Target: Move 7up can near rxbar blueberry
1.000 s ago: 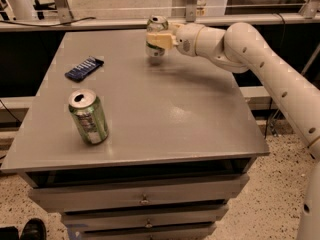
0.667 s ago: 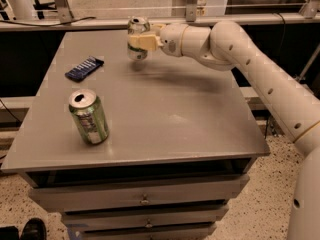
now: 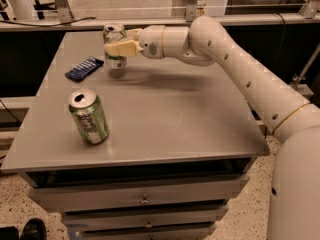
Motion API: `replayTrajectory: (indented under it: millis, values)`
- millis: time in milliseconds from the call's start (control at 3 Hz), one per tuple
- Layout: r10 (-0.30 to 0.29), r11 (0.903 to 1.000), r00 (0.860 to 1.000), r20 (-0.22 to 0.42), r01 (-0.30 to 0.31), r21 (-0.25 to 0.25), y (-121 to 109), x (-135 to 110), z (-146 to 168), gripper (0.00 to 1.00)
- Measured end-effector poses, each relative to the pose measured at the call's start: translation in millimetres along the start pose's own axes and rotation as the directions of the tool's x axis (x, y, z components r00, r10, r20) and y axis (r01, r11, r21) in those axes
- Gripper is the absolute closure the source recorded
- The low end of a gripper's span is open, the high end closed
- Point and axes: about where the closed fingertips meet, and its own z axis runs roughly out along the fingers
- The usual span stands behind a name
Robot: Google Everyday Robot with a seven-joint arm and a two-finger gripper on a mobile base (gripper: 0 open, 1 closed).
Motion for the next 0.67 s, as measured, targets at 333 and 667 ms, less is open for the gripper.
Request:
replayTrajectory:
  millis: [333, 667]
  values:
    - [-0.004, 0.9985, 1.000, -0.030, 0.003, -0.054, 12.2, 4.7, 16.8, 0.82]
    - [-0.009, 0.9959, 0.999, -0.038, 0.006, -0.090, 20.5, 6.8, 31.7, 0.58]
